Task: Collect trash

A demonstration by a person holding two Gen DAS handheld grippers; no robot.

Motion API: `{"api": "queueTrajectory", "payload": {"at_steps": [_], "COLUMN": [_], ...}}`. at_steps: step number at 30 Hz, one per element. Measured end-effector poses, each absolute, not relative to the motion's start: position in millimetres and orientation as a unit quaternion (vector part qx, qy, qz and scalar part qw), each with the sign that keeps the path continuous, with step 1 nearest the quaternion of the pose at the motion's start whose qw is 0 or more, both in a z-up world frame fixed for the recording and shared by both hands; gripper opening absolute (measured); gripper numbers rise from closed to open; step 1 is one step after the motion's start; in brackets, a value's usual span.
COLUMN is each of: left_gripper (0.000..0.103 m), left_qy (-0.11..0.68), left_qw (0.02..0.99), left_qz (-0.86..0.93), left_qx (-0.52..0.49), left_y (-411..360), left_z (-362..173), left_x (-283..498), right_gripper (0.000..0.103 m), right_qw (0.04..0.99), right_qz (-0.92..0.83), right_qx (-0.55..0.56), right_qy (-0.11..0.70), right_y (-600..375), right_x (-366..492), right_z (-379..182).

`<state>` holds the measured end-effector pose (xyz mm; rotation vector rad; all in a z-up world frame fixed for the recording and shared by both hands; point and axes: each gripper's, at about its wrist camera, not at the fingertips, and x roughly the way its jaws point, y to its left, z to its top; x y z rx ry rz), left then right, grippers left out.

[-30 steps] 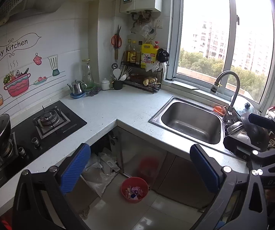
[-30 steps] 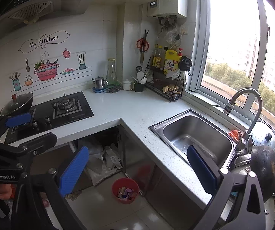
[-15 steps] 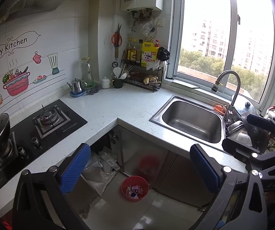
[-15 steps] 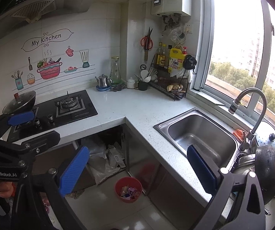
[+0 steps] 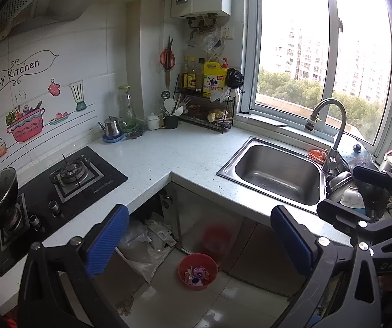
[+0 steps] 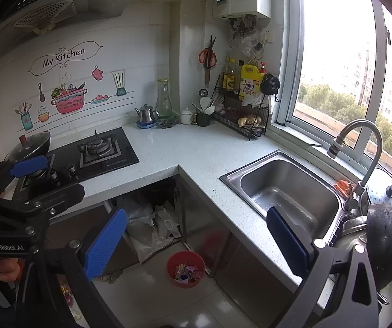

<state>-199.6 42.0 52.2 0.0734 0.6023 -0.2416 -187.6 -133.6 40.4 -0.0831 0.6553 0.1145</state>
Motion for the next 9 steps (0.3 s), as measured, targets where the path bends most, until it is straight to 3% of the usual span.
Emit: {"api": "queueTrajectory", "payload": {"at_steps": [9], "left_gripper": [0.103], "left_qy": [0.298], "left_qw": [0.946], "left_qz": [-0.114], "left_qx": [0.047], "left_y": [40.6], "left_z": [49.7], "left_x": [-194.2], "right_gripper": [0.102], "right_qw": [0.943], "right_qz": [0.060], "right_qx": [-0.036], "right_qy": [0.327], "right_y": [-139.9], "right_x": [-182.3], "right_z": [38.7]}}
